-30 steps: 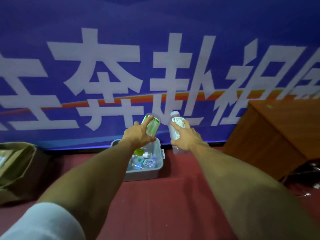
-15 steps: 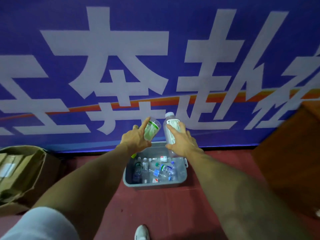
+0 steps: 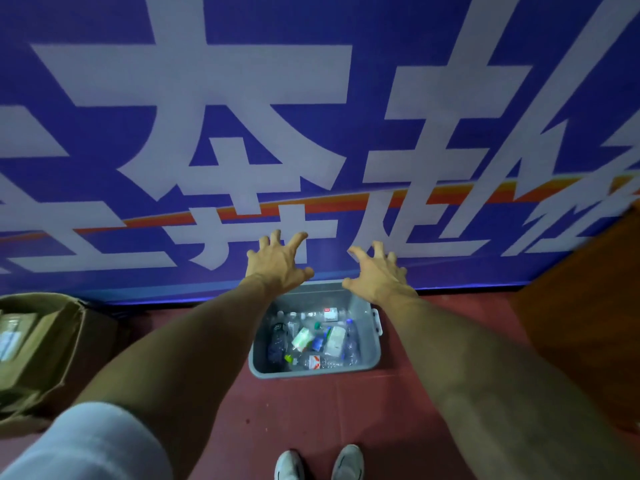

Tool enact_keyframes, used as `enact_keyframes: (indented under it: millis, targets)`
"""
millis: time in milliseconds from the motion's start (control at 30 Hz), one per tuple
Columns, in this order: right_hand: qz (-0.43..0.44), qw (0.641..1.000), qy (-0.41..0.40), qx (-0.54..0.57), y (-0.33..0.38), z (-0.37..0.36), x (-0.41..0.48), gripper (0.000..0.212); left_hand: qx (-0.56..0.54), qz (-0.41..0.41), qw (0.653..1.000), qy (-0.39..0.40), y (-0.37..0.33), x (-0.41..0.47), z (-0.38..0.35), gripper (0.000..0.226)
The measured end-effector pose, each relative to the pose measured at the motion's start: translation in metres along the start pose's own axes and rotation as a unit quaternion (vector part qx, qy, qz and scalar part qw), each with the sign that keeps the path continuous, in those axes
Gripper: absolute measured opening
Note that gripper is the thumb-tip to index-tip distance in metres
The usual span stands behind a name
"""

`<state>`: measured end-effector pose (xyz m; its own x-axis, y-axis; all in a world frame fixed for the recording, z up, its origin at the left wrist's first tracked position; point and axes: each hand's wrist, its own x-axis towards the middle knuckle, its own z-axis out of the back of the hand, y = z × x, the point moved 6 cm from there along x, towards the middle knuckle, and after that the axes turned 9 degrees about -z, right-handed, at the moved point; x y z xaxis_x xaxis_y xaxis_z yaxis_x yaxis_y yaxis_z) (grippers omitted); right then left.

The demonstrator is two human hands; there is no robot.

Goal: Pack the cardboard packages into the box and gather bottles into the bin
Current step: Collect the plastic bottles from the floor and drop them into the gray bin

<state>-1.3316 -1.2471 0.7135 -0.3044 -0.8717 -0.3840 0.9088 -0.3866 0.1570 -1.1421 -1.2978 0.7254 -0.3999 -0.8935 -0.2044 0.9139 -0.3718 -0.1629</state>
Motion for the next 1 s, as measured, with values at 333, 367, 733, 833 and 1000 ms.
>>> enact_keyframes:
  millis: [333,367,733,833,1000]
  targets:
    - [-0.039,0.998,-0.037,0.014,-0.015,0.060,0.002,0.076,0.006,-0.058,0.998,-0.034,-0.037,0.030,0.045,0.079]
    - [-0.050,0.998,-0.039,0.016,-0.019,0.065,0.000,0.076,0.005,-0.069,0.997,-0.033,-0.041,0.032,0.048,0.080]
    - [-0.252,0.956,-0.122,0.087,-0.088,0.092,-0.089,0.063,0.029,-0.297,0.954,-0.022,-0.140,0.036,0.080,0.070]
    - [-0.325,0.930,-0.142,0.102,-0.112,0.089,-0.144,0.067,0.019,-0.358,0.934,-0.006,-0.180,0.012,0.078,0.068]
    - [-0.447,0.866,-0.173,0.143,-0.156,0.066,-0.269,0.070,0.017,-0.481,0.876,0.015,-0.264,-0.068,0.065,0.072]
